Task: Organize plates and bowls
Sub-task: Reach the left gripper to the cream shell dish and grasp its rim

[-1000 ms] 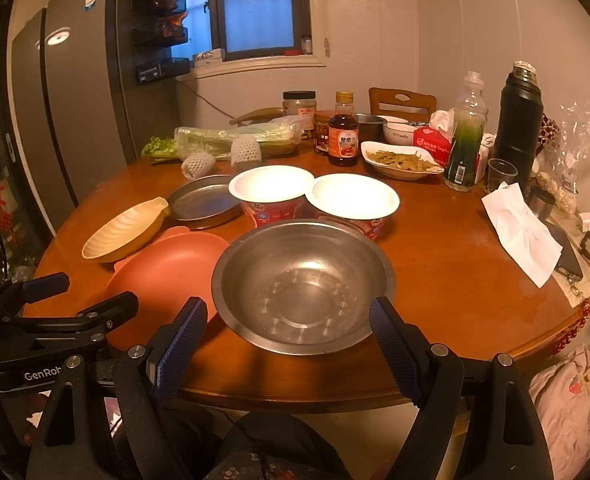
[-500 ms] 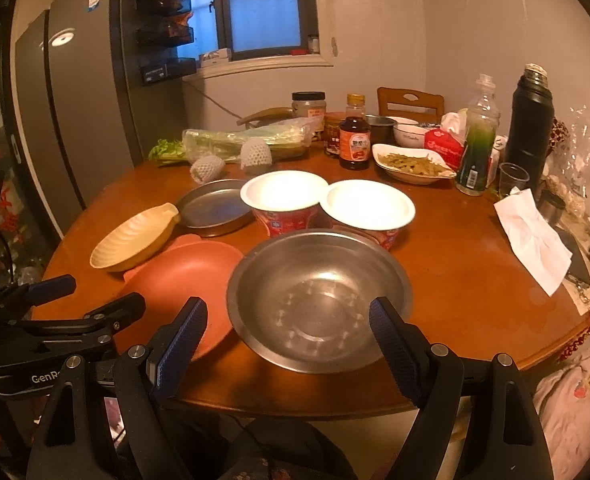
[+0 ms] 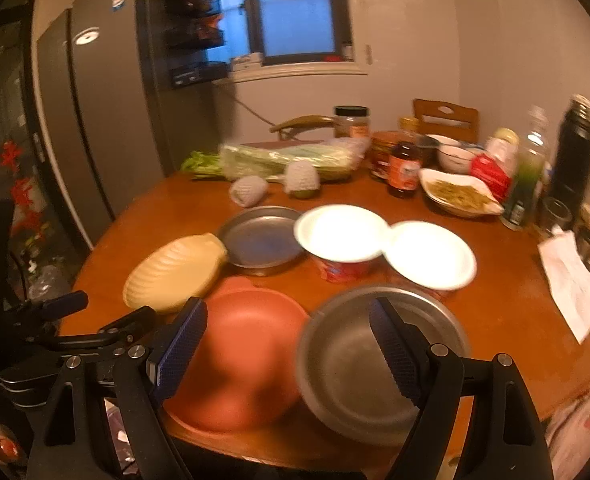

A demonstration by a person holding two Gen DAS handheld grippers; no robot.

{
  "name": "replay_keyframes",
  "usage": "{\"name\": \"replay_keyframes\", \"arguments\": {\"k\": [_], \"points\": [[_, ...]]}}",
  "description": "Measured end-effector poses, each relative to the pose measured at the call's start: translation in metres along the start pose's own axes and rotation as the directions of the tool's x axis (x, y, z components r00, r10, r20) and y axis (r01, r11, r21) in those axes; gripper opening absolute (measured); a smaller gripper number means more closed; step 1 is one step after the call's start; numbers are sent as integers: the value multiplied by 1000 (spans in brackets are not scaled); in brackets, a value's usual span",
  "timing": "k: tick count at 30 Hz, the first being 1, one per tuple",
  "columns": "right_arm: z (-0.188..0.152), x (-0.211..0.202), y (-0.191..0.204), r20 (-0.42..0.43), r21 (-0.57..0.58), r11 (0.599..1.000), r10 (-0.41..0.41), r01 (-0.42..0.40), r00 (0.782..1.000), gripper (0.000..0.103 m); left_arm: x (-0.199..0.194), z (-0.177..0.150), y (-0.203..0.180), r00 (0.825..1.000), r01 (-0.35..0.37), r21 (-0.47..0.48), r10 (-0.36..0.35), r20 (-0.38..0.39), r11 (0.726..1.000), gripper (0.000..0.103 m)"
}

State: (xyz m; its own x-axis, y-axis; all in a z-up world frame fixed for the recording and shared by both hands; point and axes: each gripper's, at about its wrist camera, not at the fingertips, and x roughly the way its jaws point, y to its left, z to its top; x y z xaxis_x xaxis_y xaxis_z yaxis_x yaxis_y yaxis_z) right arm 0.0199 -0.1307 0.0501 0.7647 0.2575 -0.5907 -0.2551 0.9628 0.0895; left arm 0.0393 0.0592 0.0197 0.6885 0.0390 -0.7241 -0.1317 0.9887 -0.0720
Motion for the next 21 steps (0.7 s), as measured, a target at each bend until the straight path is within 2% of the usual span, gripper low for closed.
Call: {"name": "replay_keyframes", "arguments": {"k": [6, 10, 15, 18, 21], "points": [[18, 24, 24, -26, -30, 998, 53, -53, 998, 84, 12, 14, 39, 999, -36, -64, 35, -15, 997, 97], [26, 46, 35, -73, -38, 997, 70, -72, 995, 84, 25, 19, 58, 999, -17, -108, 11, -51, 994, 97], [29, 79, 49, -130, -73, 996, 42, -52, 991, 84, 48, 24, 73, 994, 15, -138, -29, -102, 990, 97], [30, 92, 53, -146, -78, 996, 40, -52, 988, 84, 57, 25, 76, 993, 7, -135, -23, -116, 991, 97], [32, 104, 55, -154, -87, 996, 23, -37, 988, 84, 67, 26, 78, 989, 26, -145, -47, -143, 989, 97]]}}
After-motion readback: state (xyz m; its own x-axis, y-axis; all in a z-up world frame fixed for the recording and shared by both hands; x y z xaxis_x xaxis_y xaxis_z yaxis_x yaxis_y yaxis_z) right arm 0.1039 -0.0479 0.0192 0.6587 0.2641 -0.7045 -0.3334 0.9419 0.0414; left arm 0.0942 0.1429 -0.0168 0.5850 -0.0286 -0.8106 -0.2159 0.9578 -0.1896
